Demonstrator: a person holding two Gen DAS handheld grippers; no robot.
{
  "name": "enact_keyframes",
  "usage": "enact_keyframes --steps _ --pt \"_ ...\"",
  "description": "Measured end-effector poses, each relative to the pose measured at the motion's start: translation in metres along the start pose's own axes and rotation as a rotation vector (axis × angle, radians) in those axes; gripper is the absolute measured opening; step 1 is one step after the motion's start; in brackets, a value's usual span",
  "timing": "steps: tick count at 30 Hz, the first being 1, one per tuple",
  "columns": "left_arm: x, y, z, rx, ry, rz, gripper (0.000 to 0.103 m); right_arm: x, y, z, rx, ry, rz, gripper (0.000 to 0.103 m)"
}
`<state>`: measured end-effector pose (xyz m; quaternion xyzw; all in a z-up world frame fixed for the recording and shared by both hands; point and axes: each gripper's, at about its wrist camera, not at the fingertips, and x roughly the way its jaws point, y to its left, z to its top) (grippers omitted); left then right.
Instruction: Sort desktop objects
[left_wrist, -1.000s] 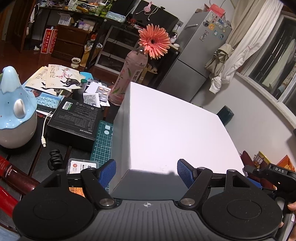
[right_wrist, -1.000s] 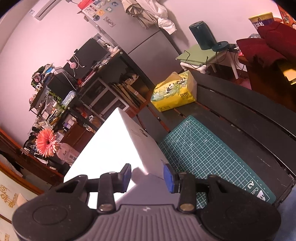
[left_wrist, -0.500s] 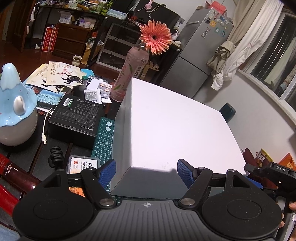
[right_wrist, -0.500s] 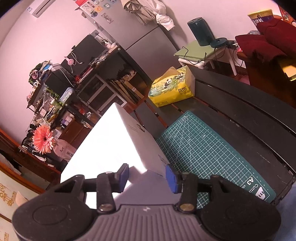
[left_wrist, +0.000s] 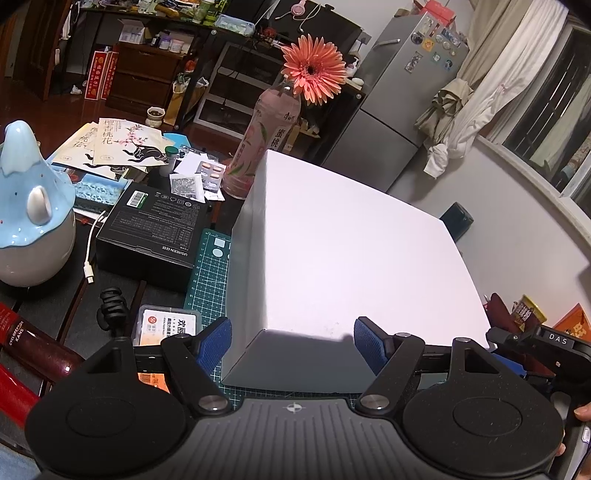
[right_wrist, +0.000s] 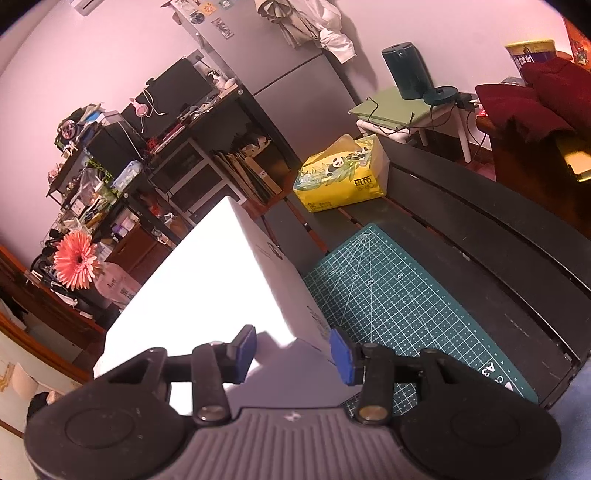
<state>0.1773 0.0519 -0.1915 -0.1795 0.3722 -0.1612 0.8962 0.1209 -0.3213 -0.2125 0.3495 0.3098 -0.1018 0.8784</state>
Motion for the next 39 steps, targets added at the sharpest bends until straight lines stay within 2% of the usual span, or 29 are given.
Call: enact_keyframes --steps 4,13,18,33,36,39 --pt "0.0006 -0.0004 -0.0002 0.001 0.003 0.001 0.072 0.001 -0.0021 0.0001 0.004 0.007 -0.008 0.048" --pt "0.0003 -0.0007 -0.0005 0.002 0.003 0.004 0.072 0.0024 0.0035 -0.002 -0.064 0.009 -0.051 0.051" --pt "0.0 -0.0002 -0.0003 0.002 0.003 0.004 0.072 0.0033 0.002 -0.0018 -0.059 0.02 -0.056 0.054" --pt "0.0016 -0.0027 -0.0002 0.037 0.014 0.025 0.071 0.0048 -0.0036 -0.0008 -0.015 0.036 -0.04 0.054" --pt "0.0027 -0.0028 -0.0004 0.042 0.02 0.034 0.066 0.0048 -0.0037 -0.0015 -0.015 0.036 -0.041 0.054" --pt "0.0034 -0.0021 -0.0007 0.043 0.028 0.034 0.066 0.0049 -0.004 -0.0019 -0.013 0.037 -0.04 0.054"
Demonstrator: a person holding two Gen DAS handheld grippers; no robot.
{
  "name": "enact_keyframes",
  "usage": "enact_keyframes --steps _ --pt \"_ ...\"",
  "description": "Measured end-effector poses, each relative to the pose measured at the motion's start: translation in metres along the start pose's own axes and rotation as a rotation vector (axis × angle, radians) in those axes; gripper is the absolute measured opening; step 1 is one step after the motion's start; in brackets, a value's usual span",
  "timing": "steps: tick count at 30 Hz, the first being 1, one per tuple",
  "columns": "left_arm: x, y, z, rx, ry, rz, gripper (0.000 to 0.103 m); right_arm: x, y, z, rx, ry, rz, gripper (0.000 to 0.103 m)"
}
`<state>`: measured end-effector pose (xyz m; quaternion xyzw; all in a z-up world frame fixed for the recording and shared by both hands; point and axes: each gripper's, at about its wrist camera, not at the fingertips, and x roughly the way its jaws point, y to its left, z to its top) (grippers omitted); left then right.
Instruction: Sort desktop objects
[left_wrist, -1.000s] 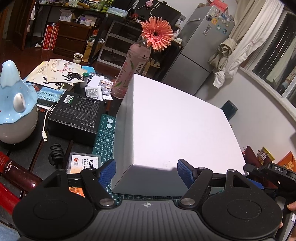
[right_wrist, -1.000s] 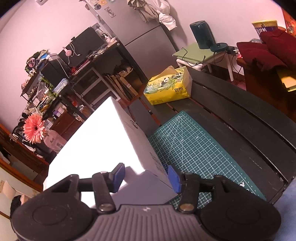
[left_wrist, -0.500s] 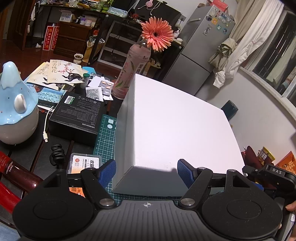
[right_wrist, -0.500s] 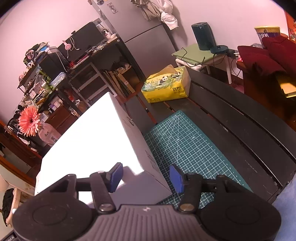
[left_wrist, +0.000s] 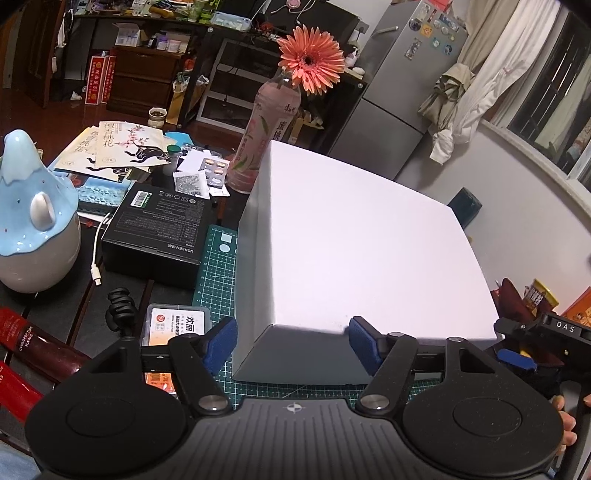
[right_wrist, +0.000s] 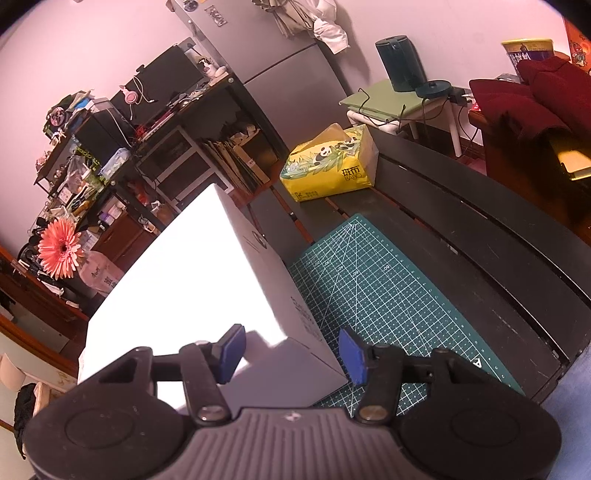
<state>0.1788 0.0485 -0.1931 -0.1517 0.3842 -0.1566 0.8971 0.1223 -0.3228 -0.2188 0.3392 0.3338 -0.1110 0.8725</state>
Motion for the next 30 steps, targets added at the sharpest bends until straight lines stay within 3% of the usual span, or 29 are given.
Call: enact_keyframes --steps 9,14,19,30 --pt "0.005 0.0 -0.002 0.007 0.038 -0.007 0.066 0.001 0.0 0.0 0.002 0.009 0.007 0.054" --pt "0.021 -0.005 -0.011 0.078 0.101 0.106 0.046 0.001 0.001 0.0 -0.001 0.009 0.005 0.054" --pt "0.012 -0.003 -0.007 0.032 0.079 0.015 0.046 0.002 0.0 0.002 0.004 0.012 0.011 0.054" --pt "-0.005 0.009 0.007 -0.066 0.034 -0.078 0.048 0.003 -0.002 0.002 0.013 0.016 0.015 0.054"
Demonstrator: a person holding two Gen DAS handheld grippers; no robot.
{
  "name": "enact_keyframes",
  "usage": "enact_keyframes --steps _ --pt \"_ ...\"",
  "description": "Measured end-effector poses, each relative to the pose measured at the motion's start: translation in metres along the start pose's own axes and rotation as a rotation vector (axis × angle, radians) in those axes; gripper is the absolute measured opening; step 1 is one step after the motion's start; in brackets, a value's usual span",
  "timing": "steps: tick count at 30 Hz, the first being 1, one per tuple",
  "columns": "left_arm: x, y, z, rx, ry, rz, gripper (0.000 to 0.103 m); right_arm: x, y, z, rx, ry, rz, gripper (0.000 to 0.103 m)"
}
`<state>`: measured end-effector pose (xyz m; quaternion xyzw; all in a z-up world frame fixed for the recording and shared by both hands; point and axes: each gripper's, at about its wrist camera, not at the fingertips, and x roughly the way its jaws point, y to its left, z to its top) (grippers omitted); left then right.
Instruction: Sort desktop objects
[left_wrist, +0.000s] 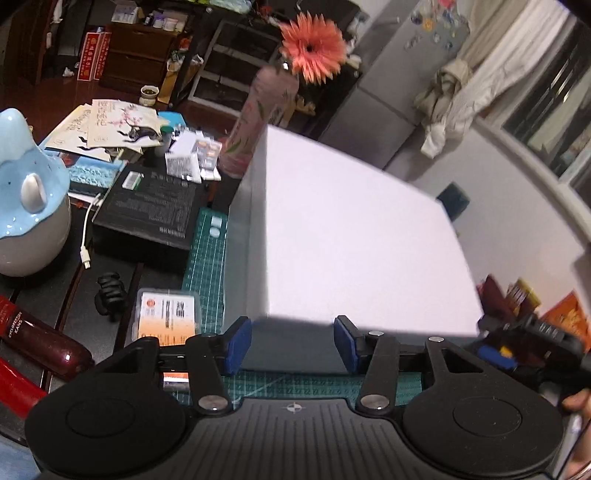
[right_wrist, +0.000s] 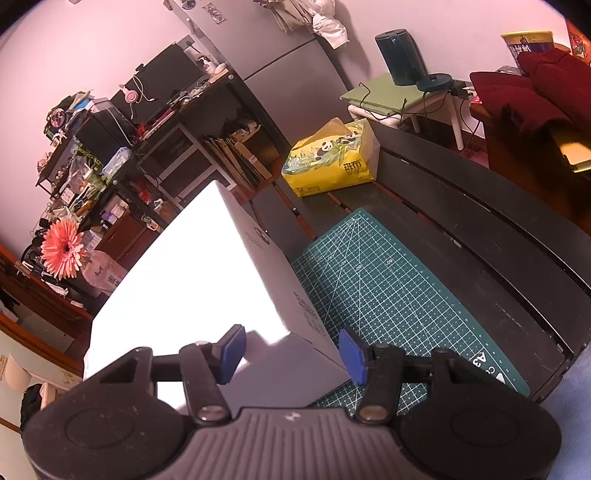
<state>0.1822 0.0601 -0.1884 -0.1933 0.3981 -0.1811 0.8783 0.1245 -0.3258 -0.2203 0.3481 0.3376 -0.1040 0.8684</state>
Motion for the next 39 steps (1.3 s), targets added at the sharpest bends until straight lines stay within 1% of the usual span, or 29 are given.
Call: enact_keyframes --steps 3,6,8,10,13,15,19,26,28,31,34,39 --pt "-0.006 0.007 0.006 -0.056 -0.037 -0.025 0.05 0.001 -0.001 0.0 0.0 -0.001 0.0 0.054" --pt "-0.003 0.014 0.008 -0.098 -0.035 -0.03 0.05 0.001 -0.001 0.0 0.002 0.0 -0.001 0.054" --pt "0.001 0.015 0.007 -0.102 -0.026 -0.021 0.046 0.001 -0.001 0.0 0.001 0.0 -0.002 0.054" --pt "0.004 0.015 0.006 -0.098 -0.017 -0.011 0.043 0.001 -0.001 0.0 0.0 -0.001 -0.004 0.054" --pt "0.006 0.016 0.006 -0.102 -0.011 -0.009 0.044 0.001 0.0 0.0 -0.002 -0.002 -0.006 0.054" --pt "0.007 0.018 0.005 -0.109 -0.011 -0.013 0.045 0.001 0.001 0.0 -0.005 -0.003 -0.008 0.054" --pt "0.008 0.02 0.004 -0.115 -0.017 -0.007 0.051 0.0 0.002 -0.001 -0.007 -0.004 -0.009 0.054" --pt "0.008 0.019 0.004 -0.11 -0.019 0.006 0.055 0.0 0.003 -0.002 -0.022 -0.011 -0.008 0.054" --pt "0.008 0.018 0.004 -0.102 -0.021 0.013 0.056 -0.001 0.005 -0.002 -0.03 -0.016 -0.001 0.052" --pt "0.008 0.017 0.004 -0.088 -0.024 0.018 0.056 -0.003 0.009 -0.003 -0.044 -0.01 0.011 0.041" --pt "0.008 0.017 0.005 -0.079 -0.024 0.021 0.058 -0.007 0.019 -0.006 -0.087 -0.014 0.012 0.039" --pt "0.009 0.021 0.006 -0.089 -0.014 0.007 0.058 -0.02 0.047 -0.019 -0.215 -0.05 0.014 0.035"
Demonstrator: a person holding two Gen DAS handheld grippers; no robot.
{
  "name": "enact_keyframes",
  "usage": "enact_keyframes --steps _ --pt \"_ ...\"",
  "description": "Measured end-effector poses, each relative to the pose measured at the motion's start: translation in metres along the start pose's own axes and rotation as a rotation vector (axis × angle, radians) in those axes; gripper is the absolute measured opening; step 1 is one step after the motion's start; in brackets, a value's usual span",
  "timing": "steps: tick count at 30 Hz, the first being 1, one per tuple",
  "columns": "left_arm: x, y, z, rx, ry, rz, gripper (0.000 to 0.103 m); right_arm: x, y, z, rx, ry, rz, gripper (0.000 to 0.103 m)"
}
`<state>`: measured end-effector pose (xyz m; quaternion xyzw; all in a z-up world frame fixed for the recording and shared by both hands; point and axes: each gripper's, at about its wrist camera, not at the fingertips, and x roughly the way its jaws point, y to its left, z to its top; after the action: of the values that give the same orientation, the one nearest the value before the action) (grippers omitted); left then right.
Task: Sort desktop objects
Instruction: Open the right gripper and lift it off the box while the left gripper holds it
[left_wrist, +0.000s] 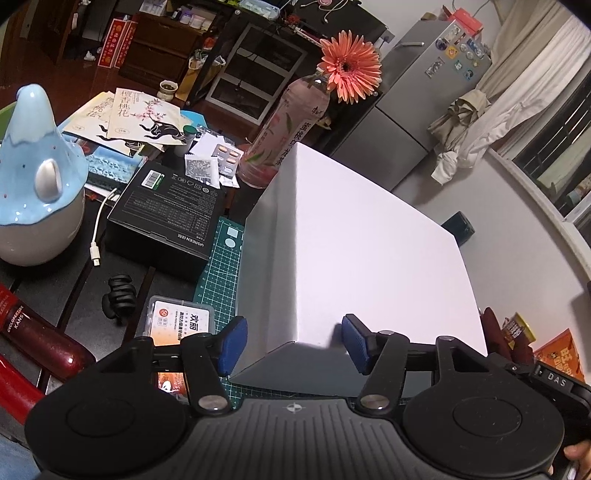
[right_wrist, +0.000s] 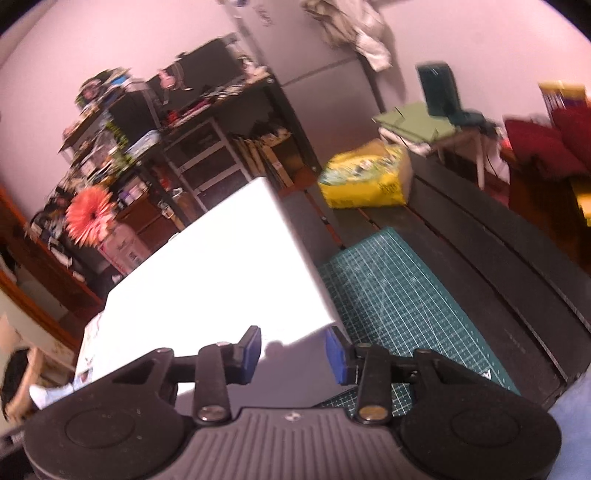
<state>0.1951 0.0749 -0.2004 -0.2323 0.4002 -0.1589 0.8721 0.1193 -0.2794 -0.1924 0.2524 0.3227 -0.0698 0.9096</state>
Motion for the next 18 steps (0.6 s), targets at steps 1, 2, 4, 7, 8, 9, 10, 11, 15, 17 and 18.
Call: enact_keyframes --steps 1,2,4,7,8,9,10,11,15,17,18 --pt "0.0 0.0 0.0 -0.001 0.001 -0.002 0.058 -0.002 0.006 -0.001 -0.025 -0.005 0.008 0.033" --pt "0.0 0.001 0.0 -0.002 0.001 -0.004 0.058 -0.004 0.013 -0.002 -0.045 -0.005 0.019 0.032" --pt "0.0 0.001 0.0 -0.003 0.0 -0.006 0.058 -0.006 0.026 -0.003 -0.083 0.002 0.046 0.03" --pt "0.0 0.001 -0.001 -0.004 0.0 -0.004 0.058 -0.006 0.047 -0.002 -0.15 0.018 0.071 0.026" --pt "0.0 0.001 -0.001 -0.004 0.0 -0.004 0.058 -0.006 0.055 -0.001 -0.175 0.024 0.078 0.026" --pt "0.0 0.0 -0.001 -0.005 0.0 -0.004 0.058 -0.006 0.063 0.0 -0.196 0.028 0.083 0.026" --pt "0.0 0.0 -0.001 -0.006 0.0 -0.004 0.058 -0.005 0.07 0.002 -0.216 0.031 0.088 0.025" --pt "0.0 0.0 0.0 -0.006 0.0 -0.005 0.058 -0.005 0.078 0.004 -0.235 0.035 0.093 0.025" --pt "0.0 0.002 0.0 -0.012 0.003 -0.007 0.06 0.002 0.108 0.012 -0.291 0.076 0.113 0.023" --pt "0.001 0.003 0.0 -0.016 0.004 -0.007 0.062 0.008 0.122 0.014 -0.313 0.106 0.129 0.023" --pt "0.001 0.003 0.0 -0.017 0.004 -0.007 0.062 0.01 0.129 0.014 -0.33 0.114 0.132 0.022"
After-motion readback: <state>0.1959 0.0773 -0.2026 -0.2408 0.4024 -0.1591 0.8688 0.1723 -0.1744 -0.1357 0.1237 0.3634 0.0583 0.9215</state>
